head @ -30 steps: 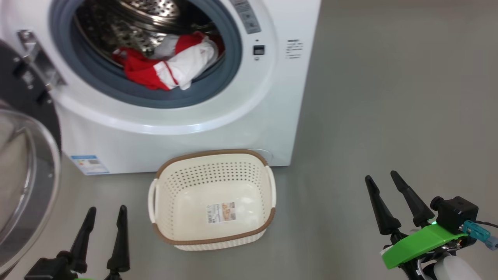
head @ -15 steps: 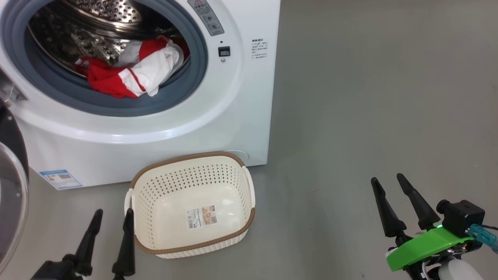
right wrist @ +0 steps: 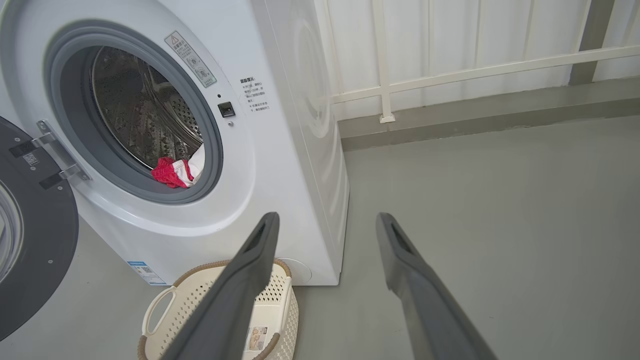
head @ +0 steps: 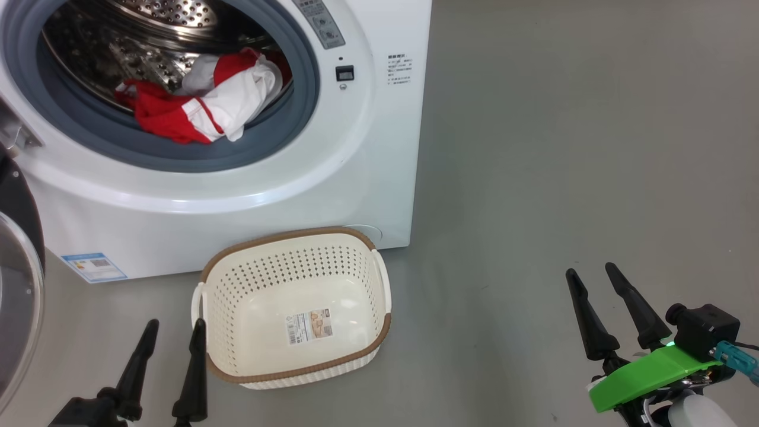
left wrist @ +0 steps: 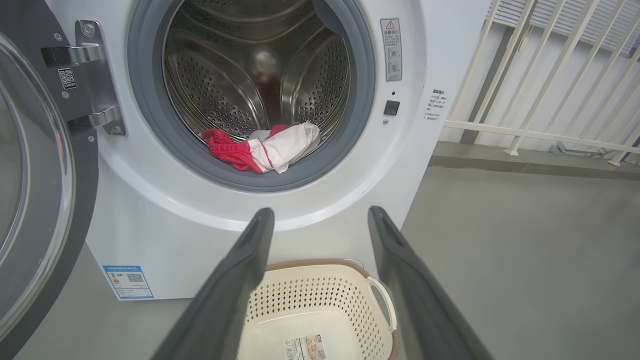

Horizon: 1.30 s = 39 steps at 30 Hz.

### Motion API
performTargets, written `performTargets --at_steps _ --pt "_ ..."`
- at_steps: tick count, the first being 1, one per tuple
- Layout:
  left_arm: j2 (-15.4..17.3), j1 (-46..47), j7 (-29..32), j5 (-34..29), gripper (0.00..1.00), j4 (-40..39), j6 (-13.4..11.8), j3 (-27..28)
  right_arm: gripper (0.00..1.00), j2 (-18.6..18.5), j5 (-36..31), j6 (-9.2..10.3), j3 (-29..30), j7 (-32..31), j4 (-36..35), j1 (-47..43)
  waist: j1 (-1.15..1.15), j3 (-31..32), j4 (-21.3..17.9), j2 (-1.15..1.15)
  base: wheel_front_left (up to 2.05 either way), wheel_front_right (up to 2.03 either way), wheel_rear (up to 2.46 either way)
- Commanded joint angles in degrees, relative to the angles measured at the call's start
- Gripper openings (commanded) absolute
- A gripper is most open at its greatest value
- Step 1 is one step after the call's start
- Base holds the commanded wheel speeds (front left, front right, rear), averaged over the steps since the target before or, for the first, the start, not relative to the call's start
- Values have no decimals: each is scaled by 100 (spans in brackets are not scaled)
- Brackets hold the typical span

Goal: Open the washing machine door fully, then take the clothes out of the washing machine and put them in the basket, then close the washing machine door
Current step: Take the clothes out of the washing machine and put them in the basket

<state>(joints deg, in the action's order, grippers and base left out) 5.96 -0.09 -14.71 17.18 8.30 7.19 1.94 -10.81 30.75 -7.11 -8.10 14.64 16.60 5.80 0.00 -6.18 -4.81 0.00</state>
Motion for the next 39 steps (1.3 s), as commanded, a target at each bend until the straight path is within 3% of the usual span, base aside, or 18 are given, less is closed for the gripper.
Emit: performTargets --at_steps 1,10,29,39 --pt "85 144 -29 -70 100 -157 30 179 100 -60 -34 -37 -78 36 -153 67 0 4 11 0 0 0 0" --pt "69 193 -29 -25 100 -226 30 166 100 -41 -44 -37 -92 36 -144 85 0 -27 48 0 27 -27 0" --pt "88 305 -29 -81 100 -105 30 272 100 -8 -43 -37 -148 36 -132 128 0 -69 46 0 134 -134 0" --pt "55 286 -29 -168 100 -54 30 300 100 8 -41 -37 -149 36 -110 96 0 -60 44 0 48 -48 0"
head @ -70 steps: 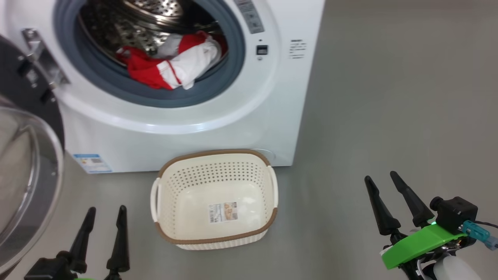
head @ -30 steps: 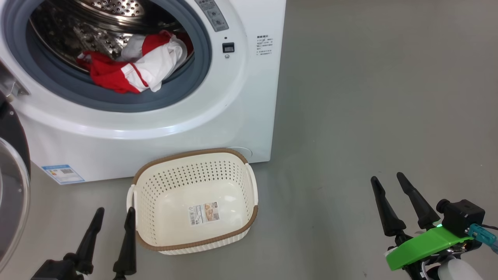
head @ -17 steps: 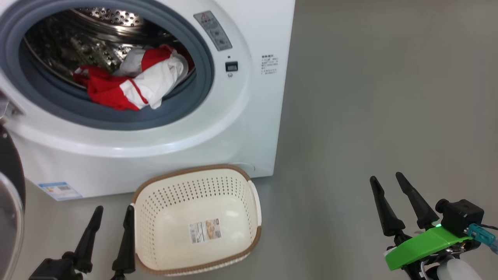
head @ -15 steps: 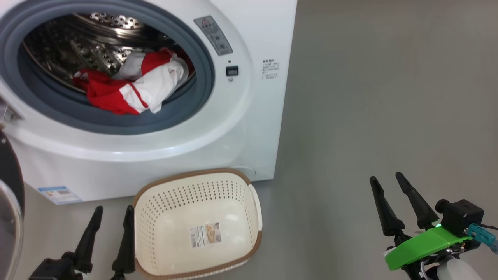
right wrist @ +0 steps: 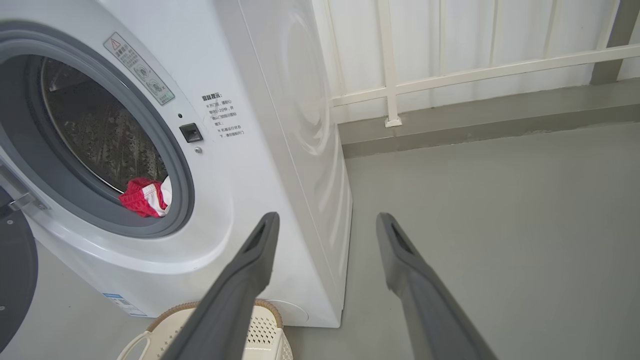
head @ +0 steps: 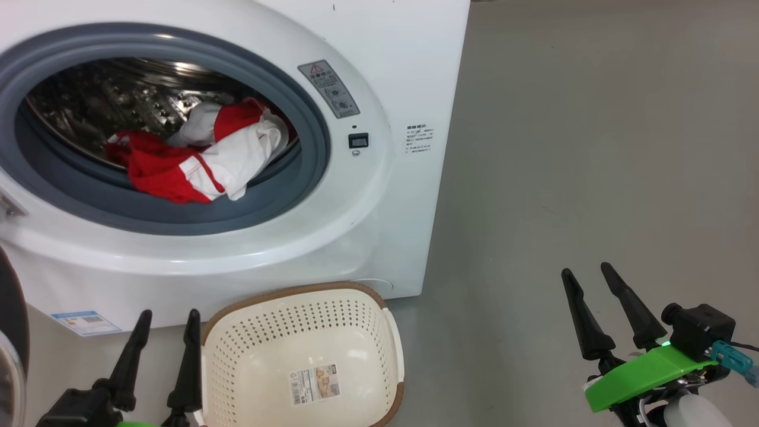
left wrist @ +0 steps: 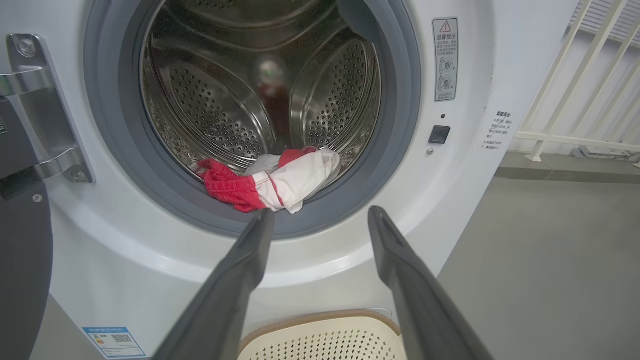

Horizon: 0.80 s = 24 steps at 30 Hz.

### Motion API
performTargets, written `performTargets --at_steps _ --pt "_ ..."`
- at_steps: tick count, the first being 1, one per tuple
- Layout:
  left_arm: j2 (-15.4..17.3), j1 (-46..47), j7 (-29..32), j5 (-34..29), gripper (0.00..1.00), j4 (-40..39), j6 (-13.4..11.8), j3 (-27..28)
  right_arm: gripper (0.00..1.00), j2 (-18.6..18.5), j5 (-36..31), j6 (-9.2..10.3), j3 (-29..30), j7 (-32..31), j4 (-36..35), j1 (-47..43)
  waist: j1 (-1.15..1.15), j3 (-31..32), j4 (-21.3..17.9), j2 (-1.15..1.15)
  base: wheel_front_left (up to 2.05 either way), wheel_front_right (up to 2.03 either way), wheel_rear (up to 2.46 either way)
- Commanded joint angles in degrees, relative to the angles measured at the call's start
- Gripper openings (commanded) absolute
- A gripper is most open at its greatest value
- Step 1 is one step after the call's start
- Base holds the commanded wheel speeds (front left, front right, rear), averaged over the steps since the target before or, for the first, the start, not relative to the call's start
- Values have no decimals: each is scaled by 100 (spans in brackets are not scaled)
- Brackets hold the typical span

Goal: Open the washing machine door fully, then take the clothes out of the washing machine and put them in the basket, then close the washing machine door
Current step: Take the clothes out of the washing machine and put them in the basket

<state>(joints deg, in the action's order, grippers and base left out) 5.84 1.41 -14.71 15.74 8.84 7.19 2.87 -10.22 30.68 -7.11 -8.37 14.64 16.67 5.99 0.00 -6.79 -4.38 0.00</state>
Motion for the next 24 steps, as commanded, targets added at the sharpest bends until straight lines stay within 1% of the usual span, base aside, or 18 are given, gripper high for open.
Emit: performTargets --at_steps 1,8,15,19,24 --pt "67 134 -29 -25 100 -106 30 204 100 -49 -33 -37 -127 36 -117 76 0 -1 -1 0 0 0 0" --pt "64 181 -29 22 100 -103 30 154 100 -50 -32 -37 -125 36 -136 87 0 -57 17 0 0 0 0" --pt "35 406 -29 75 100 33 30 116 100 5 -56 -37 -106 36 -182 148 0 -257 3 0 0 0 0" --pt "78 855 -29 71 100 260 30 10 100 85 -71 -37 -93 36 -206 204 0 -461 13 0 0 0 0" --pt "169 1969 -29 -79 100 1056 24 55 100 168 -72 -37 -166 36 -225 370 0 -845 -21 0 0 0 0"
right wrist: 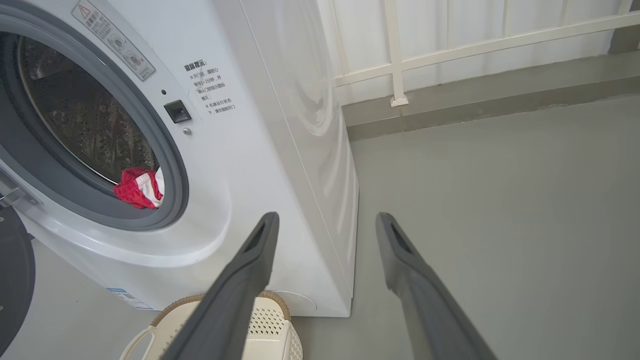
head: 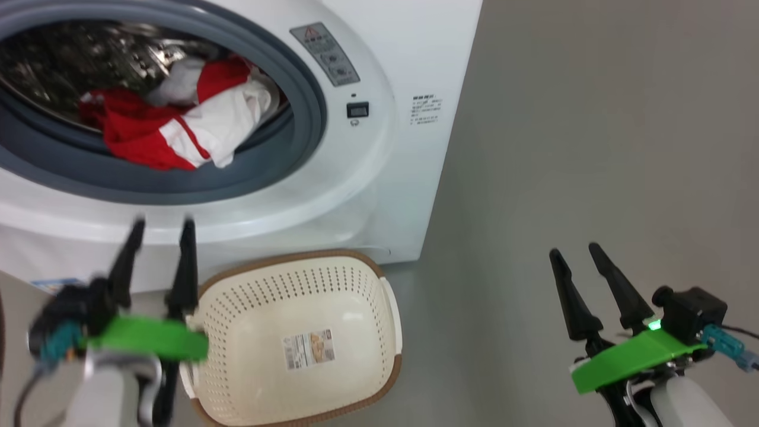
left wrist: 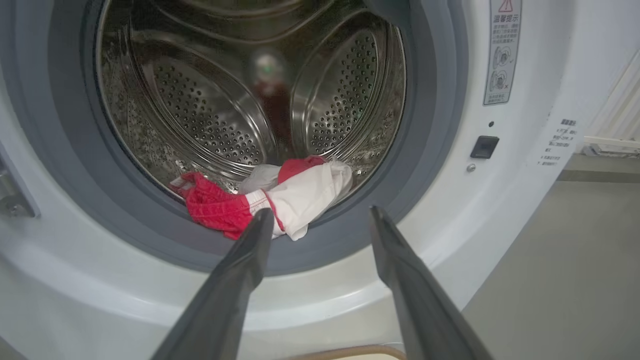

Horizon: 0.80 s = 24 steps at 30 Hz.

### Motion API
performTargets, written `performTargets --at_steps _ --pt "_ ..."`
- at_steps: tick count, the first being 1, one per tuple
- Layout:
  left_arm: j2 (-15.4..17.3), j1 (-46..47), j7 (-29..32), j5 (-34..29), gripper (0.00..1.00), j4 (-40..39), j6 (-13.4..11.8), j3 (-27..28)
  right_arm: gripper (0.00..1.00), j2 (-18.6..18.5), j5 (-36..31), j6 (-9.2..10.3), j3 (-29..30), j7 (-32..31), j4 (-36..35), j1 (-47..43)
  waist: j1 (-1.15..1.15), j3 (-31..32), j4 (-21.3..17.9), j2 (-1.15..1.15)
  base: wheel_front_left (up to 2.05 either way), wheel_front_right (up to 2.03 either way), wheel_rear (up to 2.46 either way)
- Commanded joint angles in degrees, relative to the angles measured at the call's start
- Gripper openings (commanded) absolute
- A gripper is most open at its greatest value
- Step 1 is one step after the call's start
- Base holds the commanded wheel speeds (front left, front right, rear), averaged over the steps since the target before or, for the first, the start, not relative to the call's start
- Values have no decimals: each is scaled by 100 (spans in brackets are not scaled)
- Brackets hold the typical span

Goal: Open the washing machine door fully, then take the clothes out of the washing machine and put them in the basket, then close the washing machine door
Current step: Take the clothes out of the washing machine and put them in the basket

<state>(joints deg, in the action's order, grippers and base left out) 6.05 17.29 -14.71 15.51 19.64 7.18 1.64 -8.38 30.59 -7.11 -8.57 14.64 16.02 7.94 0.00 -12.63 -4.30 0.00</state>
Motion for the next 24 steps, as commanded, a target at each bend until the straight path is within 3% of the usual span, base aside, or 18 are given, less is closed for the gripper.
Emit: performTargets --at_steps 1,13,24 --pt "164 627 -29 -86 100 170 25 160 100 -3 -65 -37 -156 36 -166 218 0 -353 -47 0 0 0 0" --pt "496 3081 102 -334 100 2488 -19 -108 100 165 -118 -37 -116 36 -273 649 0 -1306 -323 0 0 0 0" --pt "850 4643 422 -586 100 4157 -383 -290 100 318 -180 -37 -121 36 -346 915 0 -1818 -419 0 0 0 0"
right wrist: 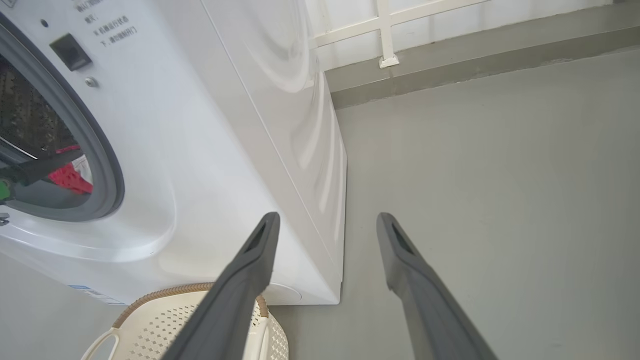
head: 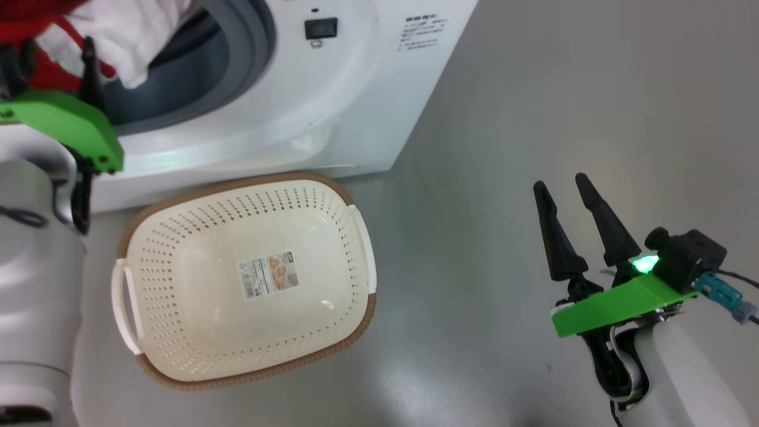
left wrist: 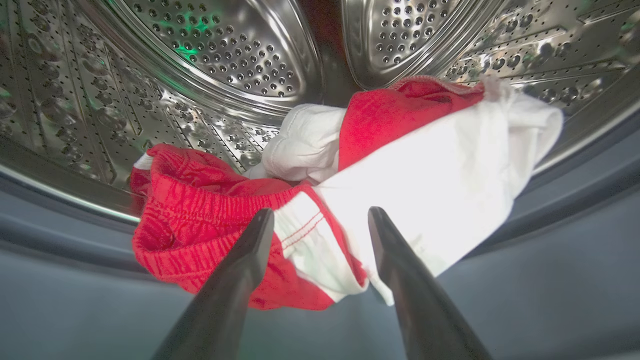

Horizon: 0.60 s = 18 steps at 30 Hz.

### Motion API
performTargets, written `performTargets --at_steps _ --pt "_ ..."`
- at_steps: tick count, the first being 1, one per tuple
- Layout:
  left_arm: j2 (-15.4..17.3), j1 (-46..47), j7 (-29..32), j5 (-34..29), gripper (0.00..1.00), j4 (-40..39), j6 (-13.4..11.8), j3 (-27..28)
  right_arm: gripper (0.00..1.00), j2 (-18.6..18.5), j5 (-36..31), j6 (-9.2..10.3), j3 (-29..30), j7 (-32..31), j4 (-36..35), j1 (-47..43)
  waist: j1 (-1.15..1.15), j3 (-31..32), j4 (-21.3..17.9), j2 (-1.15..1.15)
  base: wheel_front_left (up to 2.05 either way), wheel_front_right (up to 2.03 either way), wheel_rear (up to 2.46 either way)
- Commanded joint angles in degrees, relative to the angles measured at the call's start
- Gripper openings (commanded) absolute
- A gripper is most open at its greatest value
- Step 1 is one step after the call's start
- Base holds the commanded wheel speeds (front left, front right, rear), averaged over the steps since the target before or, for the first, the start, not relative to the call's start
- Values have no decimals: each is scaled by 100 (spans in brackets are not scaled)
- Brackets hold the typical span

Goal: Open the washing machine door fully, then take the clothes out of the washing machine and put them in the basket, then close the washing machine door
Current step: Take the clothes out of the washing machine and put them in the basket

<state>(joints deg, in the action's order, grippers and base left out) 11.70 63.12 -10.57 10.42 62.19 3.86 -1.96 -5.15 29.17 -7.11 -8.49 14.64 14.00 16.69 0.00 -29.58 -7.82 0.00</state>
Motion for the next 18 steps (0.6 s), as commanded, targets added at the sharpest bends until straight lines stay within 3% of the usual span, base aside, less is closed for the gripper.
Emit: performTargets --at_steps 1,13,14,15,16,17,18 --pt "311 151 27 -107 100 19 -99 44 100 2 -40 -37 -144 36 -142 68 0 -152 -75 0 0 0 0" --pt "468 736 124 -183 100 918 -303 -127 100 33 -54 -37 -219 36 -164 219 0 -334 -187 0 0 0 0" --pt "484 748 125 -191 58 947 -316 -145 100 36 -54 -37 -222 36 -162 220 0 -340 -192 0 0 0 0" --pt "492 761 119 -194 47 970 -322 -159 100 39 -54 -37 -222 36 -160 223 0 -343 -196 0 0 0 0" --pt "496 767 103 -196 16 989 -325 -174 100 41 -54 -37 -221 36 -158 224 0 -342 -198 0 0 0 0" --pt "498 766 87 -215 0 1006 -326 -207 100 44 -54 -37 -218 36 -155 224 0 -338 -198 0 0 0 0" --pt "499 762 61 -225 0 1020 -336 -229 100 46 -56 -37 -216 36 -153 222 0 -332 -196 0 0 0 0"
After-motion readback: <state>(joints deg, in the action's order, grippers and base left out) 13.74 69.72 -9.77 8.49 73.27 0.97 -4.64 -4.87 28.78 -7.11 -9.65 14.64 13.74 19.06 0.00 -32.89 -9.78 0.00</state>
